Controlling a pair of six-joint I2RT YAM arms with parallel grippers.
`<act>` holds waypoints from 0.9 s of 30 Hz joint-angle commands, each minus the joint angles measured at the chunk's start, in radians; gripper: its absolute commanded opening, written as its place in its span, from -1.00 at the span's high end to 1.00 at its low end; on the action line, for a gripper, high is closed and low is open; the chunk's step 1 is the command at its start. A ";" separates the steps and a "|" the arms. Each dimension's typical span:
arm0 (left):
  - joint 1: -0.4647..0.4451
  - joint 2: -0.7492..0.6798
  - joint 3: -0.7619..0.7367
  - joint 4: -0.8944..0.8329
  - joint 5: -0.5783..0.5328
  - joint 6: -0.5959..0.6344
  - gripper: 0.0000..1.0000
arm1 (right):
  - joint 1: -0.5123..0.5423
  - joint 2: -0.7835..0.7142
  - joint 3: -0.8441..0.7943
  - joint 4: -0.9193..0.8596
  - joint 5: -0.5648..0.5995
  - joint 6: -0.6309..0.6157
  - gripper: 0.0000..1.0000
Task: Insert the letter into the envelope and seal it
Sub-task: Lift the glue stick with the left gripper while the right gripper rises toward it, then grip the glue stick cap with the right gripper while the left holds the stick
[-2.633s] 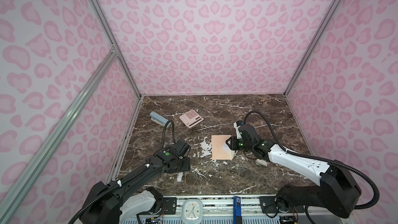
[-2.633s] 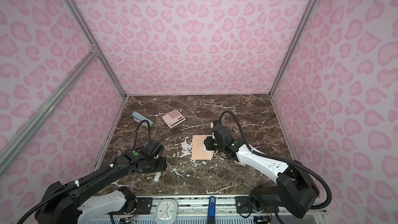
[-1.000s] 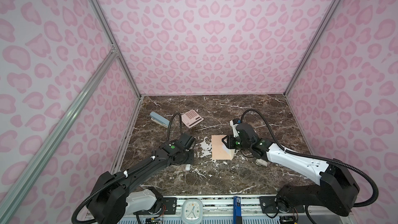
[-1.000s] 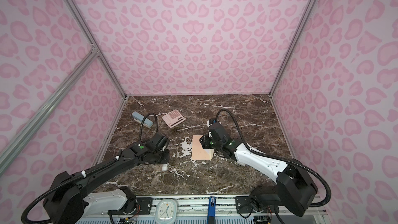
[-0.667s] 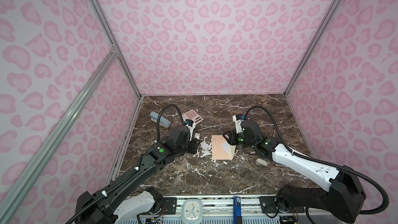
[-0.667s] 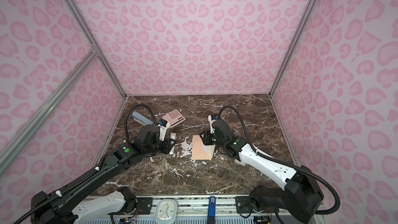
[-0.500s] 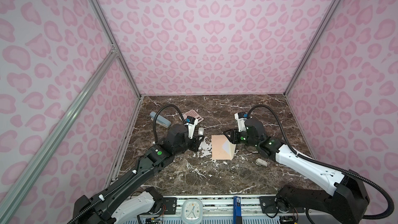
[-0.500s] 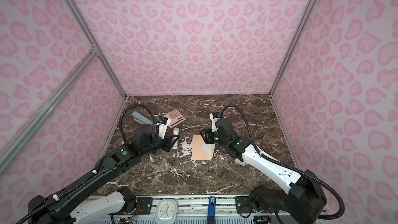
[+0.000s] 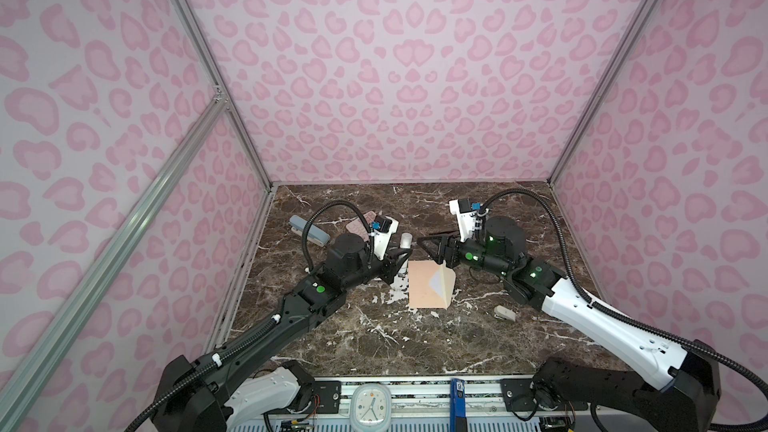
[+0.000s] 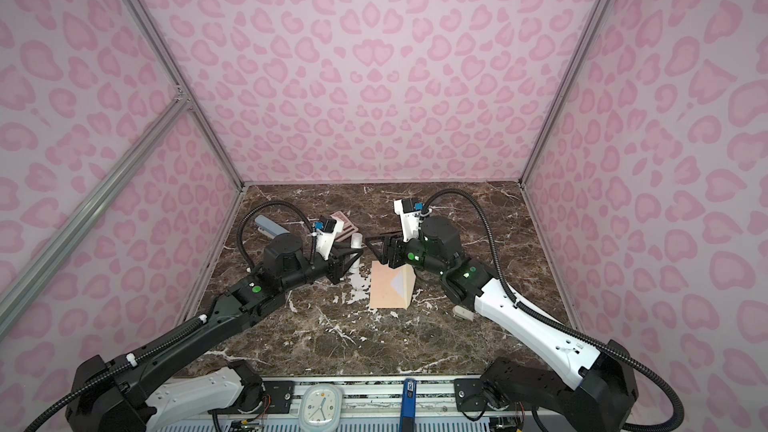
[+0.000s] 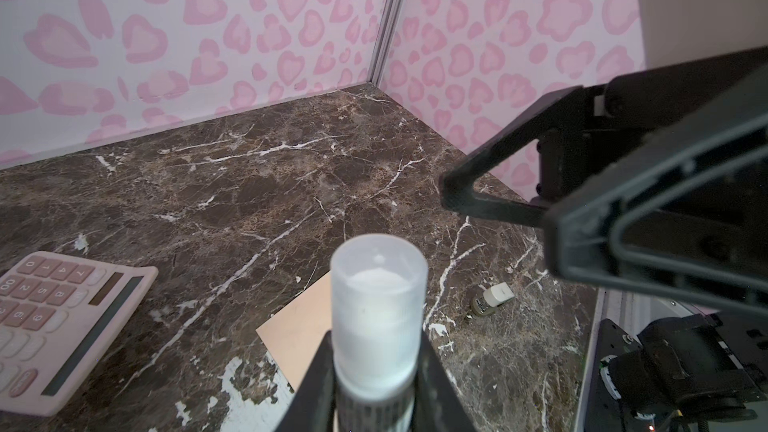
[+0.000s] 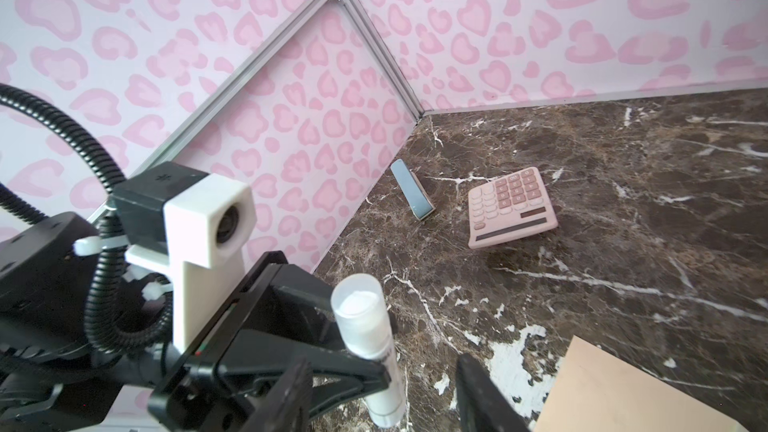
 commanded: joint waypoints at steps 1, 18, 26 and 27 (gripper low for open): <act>0.000 0.014 0.014 0.080 0.035 0.016 0.61 | 0.014 0.012 0.011 -0.003 0.013 -0.025 -0.19; -0.036 0.084 0.058 0.094 0.040 0.029 0.61 | 0.050 0.096 0.091 -0.087 0.100 -0.039 -0.04; -0.039 0.089 0.061 0.094 0.049 0.033 0.56 | 0.050 0.097 0.092 -0.068 0.116 -0.021 0.23; -0.038 0.090 0.061 0.094 0.050 0.033 0.56 | 0.050 0.093 0.092 -0.066 0.117 -0.021 0.28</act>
